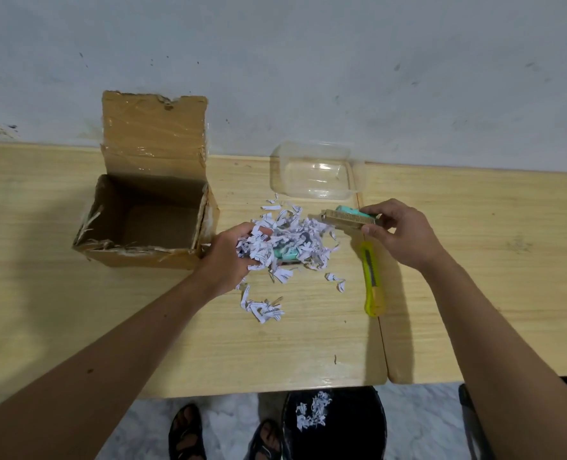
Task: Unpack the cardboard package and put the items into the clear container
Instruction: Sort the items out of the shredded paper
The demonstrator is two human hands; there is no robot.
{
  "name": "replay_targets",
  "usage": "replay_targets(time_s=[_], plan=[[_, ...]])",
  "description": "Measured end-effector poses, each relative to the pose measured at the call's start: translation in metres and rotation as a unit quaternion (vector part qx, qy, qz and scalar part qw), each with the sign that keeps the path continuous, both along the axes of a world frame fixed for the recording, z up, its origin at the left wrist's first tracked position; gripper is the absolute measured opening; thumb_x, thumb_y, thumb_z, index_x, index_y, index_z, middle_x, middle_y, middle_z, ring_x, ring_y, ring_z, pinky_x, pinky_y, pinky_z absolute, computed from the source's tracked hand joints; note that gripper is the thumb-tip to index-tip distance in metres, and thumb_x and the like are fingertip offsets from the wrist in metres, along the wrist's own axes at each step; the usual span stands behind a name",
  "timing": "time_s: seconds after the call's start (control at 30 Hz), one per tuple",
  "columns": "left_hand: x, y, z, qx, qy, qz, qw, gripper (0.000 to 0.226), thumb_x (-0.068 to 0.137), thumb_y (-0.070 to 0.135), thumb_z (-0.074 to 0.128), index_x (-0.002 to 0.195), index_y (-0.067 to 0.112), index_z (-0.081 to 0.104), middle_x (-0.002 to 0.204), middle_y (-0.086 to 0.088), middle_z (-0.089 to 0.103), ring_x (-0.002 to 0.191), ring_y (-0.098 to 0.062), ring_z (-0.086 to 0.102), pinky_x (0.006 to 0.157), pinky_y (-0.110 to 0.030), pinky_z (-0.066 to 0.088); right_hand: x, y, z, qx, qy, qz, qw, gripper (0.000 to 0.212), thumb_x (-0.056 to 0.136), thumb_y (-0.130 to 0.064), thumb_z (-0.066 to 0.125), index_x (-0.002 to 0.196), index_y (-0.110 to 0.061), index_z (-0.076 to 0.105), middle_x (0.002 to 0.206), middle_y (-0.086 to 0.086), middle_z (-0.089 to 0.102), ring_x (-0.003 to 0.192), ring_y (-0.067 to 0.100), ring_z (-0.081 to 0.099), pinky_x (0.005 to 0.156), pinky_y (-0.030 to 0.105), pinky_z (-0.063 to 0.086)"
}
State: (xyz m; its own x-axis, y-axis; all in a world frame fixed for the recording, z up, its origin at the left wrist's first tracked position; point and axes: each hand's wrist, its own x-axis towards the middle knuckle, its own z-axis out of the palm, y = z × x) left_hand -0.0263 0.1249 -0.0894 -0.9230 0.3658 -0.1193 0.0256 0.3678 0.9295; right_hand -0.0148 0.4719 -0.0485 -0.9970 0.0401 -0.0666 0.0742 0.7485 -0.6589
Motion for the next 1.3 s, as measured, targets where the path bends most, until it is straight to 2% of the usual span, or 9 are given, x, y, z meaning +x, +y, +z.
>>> replay_targets(time_s=[0.17,0.37,0.6,0.73,0.9,1.03,1.17,1.23,1.3], plan=[[0.000,0.002,0.002,-0.011,0.012,-0.007,1.000,0.050,0.082,-0.020,0.073,0.124,0.007,0.069,0.106,0.003,0.074,0.095,0.014,0.068,0.077,-0.005,0.049,-0.009,0.002,-0.019,0.024,0.000,-0.027,0.999,0.032,0.093,-0.020,0.075,0.125,-0.018,0.074,0.108,-0.001,0.067,0.093,0.017,0.059,0.084,0.022,0.047],[0.002,0.004,0.003,0.007,-0.030,0.009,0.999,0.050,0.085,-0.021,0.066,0.112,0.022,0.069,0.104,-0.012,0.077,0.083,-0.009,0.065,0.066,-0.030,0.048,-0.017,0.003,-0.029,0.059,0.028,-0.043,0.997,0.034,0.092,-0.015,0.075,0.127,-0.014,0.073,0.115,0.002,0.067,0.094,0.016,0.059,0.088,0.024,0.045],[0.002,0.004,0.003,0.002,-0.031,0.010,0.999,0.042,0.085,-0.017,0.068,0.114,0.014,0.070,0.102,-0.002,0.077,0.086,-0.004,0.070,0.069,-0.028,0.055,-0.012,0.000,-0.028,0.081,0.039,-0.026,0.996,0.043,0.090,-0.013,0.075,0.132,-0.016,0.069,0.131,0.005,0.066,0.117,0.033,0.059,0.103,0.052,0.049],[0.003,0.003,0.003,0.012,-0.031,0.014,0.999,0.042,0.085,-0.016,0.071,0.115,0.013,0.071,0.105,-0.010,0.078,0.096,-0.030,0.073,0.072,-0.048,0.057,0.009,-0.017,-0.008,0.043,0.122,-0.021,0.991,0.036,0.091,-0.010,0.074,0.125,-0.019,0.071,0.122,-0.001,0.068,0.111,0.026,0.062,0.096,0.044,0.052],[0.003,0.002,0.003,0.027,-0.032,0.018,0.999,0.052,0.082,-0.019,0.075,0.116,0.020,0.069,0.102,0.002,0.079,0.089,-0.011,0.075,0.071,-0.042,0.058,0.049,-0.082,0.010,-0.105,0.088,0.066,0.988,0.020,0.091,-0.007,0.077,0.107,-0.018,0.079,0.104,-0.008,0.075,0.090,0.013,0.071,0.082,0.028,0.057],[0.003,0.004,0.005,0.037,-0.018,0.015,0.999,0.050,0.080,-0.021,0.075,0.114,0.014,0.067,0.101,0.013,0.073,0.089,0.012,0.070,0.077,-0.016,0.055,0.064,-0.119,-0.009,-0.100,0.060,0.137,0.984,0.021,0.088,-0.013,0.077,0.109,-0.018,0.080,0.111,-0.008,0.075,0.100,0.010,0.070,0.089,0.026,0.054],[0.001,0.001,-0.004,0.037,-0.004,0.021,0.999,0.054,0.079,-0.021,0.076,0.112,0.021,0.070,0.103,0.008,0.075,0.089,-0.014,0.073,0.078,-0.050,0.056,0.059,-0.123,-0.020,-0.057,0.093,0.099,0.989,0.026,0.088,-0.016,0.074,0.114,-0.019,0.077,0.116,-0.007,0.067,0.111,0.013,0.064,0.097,0.027,0.051],[-0.001,0.000,-0.007,0.037,0.003,0.021,0.999,0.056,0.078,-0.022,0.076,0.113,0.022,0.070,0.106,0.006,0.075,0.095,-0.016,0.074,0.081,-0.046,0.058,0.054,-0.120,-0.023,-0.034,0.087,0.076,0.993,0.033,0.084,-0.014,0.072,0.116,-0.016,0.074,0.117,-0.006,0.062,0.111,0.016,0.062,0.098,0.030,0.051],[0.000,0.001,-0.008,0.041,0.005,0.014,0.999,0.058,0.077,-0.024,0.076,0.114,0.021,0.070,0.109,0.006,0.074,0.098,0.002,0.072,0.083,-0.027,0.059,0.050,-0.119,-0.024,-0.012,0.069,0.076,0.995,0.037,0.082,-0.014,0.073,0.118,-0.016,0.072,0.115,-0.005,0.062,0.107,0.017,0.062,0.094,0.032,0.051]])
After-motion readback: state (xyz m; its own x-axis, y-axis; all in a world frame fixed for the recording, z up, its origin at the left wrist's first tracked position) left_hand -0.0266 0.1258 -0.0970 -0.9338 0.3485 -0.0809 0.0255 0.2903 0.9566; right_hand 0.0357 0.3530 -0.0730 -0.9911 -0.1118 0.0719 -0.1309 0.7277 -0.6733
